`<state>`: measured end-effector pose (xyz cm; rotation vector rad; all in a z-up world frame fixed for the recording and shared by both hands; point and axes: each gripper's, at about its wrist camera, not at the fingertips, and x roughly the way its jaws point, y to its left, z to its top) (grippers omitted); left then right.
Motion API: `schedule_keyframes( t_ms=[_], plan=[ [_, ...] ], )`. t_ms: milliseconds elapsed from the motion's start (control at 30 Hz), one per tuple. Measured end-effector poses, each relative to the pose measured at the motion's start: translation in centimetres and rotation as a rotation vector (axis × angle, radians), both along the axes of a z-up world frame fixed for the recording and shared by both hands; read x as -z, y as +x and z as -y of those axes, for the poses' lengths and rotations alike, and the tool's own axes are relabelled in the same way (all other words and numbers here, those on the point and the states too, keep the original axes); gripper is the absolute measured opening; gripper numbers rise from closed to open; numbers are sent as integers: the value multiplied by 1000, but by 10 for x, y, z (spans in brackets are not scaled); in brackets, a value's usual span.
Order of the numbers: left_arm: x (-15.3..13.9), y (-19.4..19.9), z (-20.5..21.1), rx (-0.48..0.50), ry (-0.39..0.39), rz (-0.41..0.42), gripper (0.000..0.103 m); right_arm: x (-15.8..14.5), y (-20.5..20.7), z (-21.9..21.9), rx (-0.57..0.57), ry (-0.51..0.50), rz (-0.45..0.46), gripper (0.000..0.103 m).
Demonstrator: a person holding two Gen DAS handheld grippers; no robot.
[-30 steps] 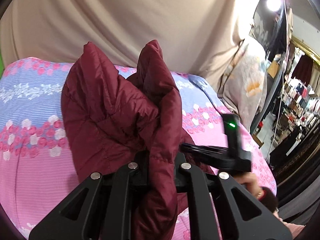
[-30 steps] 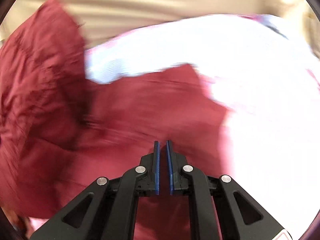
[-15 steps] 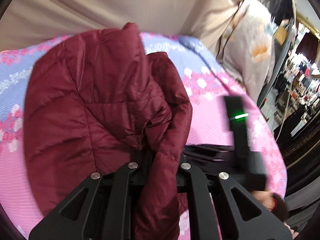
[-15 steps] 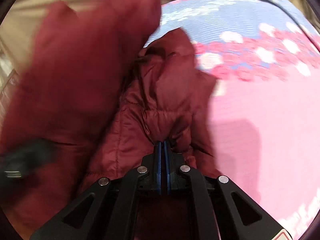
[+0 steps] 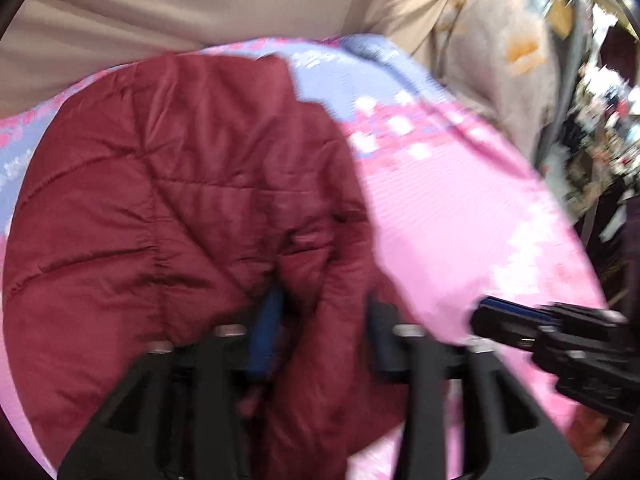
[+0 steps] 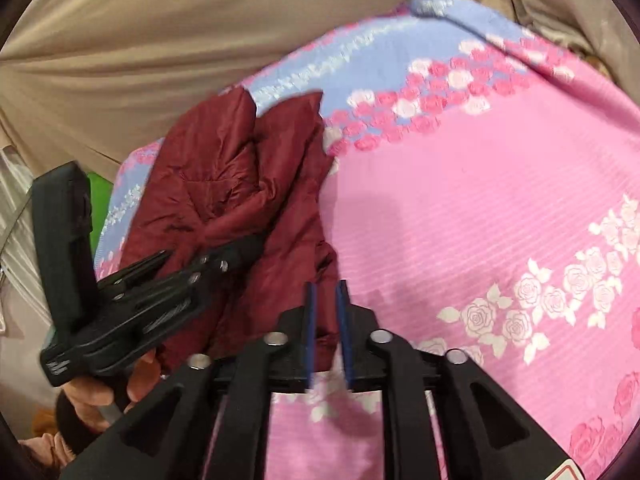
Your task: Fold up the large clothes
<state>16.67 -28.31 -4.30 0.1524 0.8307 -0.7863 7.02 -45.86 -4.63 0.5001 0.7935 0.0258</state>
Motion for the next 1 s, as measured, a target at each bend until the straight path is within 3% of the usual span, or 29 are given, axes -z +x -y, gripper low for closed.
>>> schedule_keyframes(
  t_ms=[133,200,333,500,533,567,600,633,667,733,800,933,1000],
  plan=[
    [-40,-33,-71,-11,-151,80,89,-29,-19,-28,-32,-39,101,54],
    [-45,-45,-120,-80,-165,142,92,-39,-14,-56,-73,-44,150,68],
    [-16,-54,-183,-191,-90,109,93,-48,-11,-93,-160,-26,202,76],
    [41,-59,-201,-237,58,56,93,-27,23,-126,-148,-125,149,78],
    [50,-59,-198,-249,77,68,93,-24,29,-129,-134,-134,136,77],
    [54,-57,-197,-258,92,76,92,-19,35,-131,-107,-147,117,67],
    [58,-54,-195,-264,103,82,92,-15,39,-129,-92,-142,107,35],
    [61,-49,-192,-261,110,86,85,-11,41,-124,-82,-123,99,21],
    [61,-45,-183,-255,120,77,78,-8,41,-116,-71,-83,85,14],
    [64,-39,-177,-228,125,52,60,-5,36,-98,-48,-14,102,9],
    [67,-33,-170,-247,192,82,48,1,26,-82,6,10,102,7],
    [83,-16,-169,-257,193,-9,49,57,29,-49,59,135,-18,7],
    [83,-15,-167,-265,211,20,48,78,33,-39,54,222,-35,6]
  ],
)
